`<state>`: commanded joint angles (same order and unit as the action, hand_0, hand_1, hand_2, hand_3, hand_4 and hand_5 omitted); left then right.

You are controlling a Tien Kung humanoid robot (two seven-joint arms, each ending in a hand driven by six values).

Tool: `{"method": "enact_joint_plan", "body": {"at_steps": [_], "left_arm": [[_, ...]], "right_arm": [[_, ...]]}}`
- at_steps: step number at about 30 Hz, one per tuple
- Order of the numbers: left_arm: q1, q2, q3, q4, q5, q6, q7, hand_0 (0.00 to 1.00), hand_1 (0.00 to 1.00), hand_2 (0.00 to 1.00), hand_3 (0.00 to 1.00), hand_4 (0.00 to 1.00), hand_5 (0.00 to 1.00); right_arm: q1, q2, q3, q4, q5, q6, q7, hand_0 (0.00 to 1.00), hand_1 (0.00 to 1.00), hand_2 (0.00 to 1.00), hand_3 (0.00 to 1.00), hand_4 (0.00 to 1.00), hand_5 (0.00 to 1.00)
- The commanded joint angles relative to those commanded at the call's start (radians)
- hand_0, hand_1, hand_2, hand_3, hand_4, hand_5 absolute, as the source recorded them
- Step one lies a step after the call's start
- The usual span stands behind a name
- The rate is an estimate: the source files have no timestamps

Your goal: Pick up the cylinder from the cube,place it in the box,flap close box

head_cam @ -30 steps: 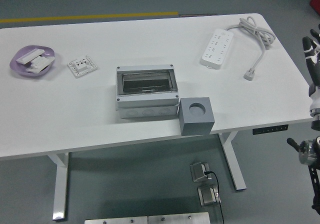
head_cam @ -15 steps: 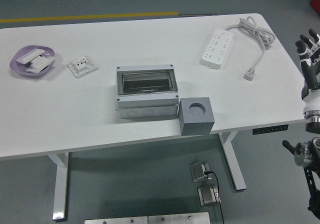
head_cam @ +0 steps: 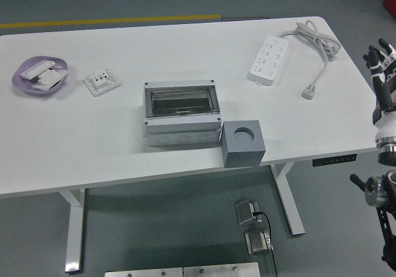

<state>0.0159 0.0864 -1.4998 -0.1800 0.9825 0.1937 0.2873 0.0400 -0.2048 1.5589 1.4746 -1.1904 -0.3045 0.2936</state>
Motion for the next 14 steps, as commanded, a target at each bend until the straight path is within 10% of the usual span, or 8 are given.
{"method": "enact_joint_plan", "body": {"at_steps": [14], "left_arm": [[0.001,-0.002,0.004,0.000,-0.004,0.000,0.001,0.691,0.722,0.696,0.789,0.620,0.774]], "right_arm": [[0.001,-0.002,0.006,0.004,-0.009,0.000,-0.006,0.890,0.767,0.808,0.863,0.998,0.727]]}}
